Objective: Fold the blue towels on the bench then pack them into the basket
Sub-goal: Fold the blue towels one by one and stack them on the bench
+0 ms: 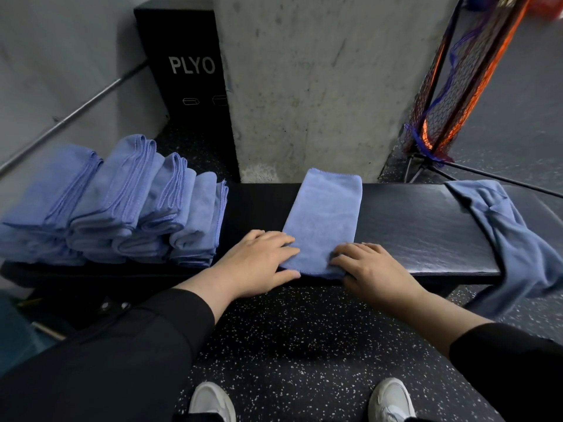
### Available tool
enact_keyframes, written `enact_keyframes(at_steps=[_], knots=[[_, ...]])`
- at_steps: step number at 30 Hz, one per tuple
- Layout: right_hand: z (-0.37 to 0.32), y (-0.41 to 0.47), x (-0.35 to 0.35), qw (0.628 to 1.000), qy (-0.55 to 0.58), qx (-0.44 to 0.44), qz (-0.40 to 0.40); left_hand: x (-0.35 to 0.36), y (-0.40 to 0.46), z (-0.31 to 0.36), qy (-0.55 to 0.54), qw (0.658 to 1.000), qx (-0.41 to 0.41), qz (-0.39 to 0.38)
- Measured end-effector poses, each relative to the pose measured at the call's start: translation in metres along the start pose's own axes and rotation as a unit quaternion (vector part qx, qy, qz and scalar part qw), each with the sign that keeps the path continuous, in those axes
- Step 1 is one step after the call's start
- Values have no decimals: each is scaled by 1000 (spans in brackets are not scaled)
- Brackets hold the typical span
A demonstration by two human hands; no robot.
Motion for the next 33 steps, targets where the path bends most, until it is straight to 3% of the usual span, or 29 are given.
enact_keyframes(at_steps=[4, 8, 13, 19, 24, 30, 33], knots=[[2, 7, -14, 985, 106, 135, -10, 3, 4, 6, -17, 999, -11, -25], [11, 3, -34, 945, 210, 247, -43, -9, 12, 10, -116, 991, -53, 43], [13, -2, -51, 918, 265, 295, -23, -32, 9, 19, -318, 933, -165, 31], [10, -4, -48, 879, 294, 375, 30, -36, 9, 27, -416, 875, -241, 49], [21, 14, -40, 865, 296, 402, 60, -30, 25, 21, -514, 806, -289, 37], [44, 53, -27, 866, 256, 419, 96, -20, 58, -2, -465, 814, -325, 127], [58, 63, -13, 878, 207, 425, 74, -12, 72, -9, -343, 876, -313, 129]])
Point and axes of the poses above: each hand's wrist, its own y-axis towards the middle knuckle, its own x-axis out of the palm, z = x × y, the point moved 3 cm from there along y, towards the middle knuckle, and after that the axes turned 10 degrees about z, right-handed, at the moved point
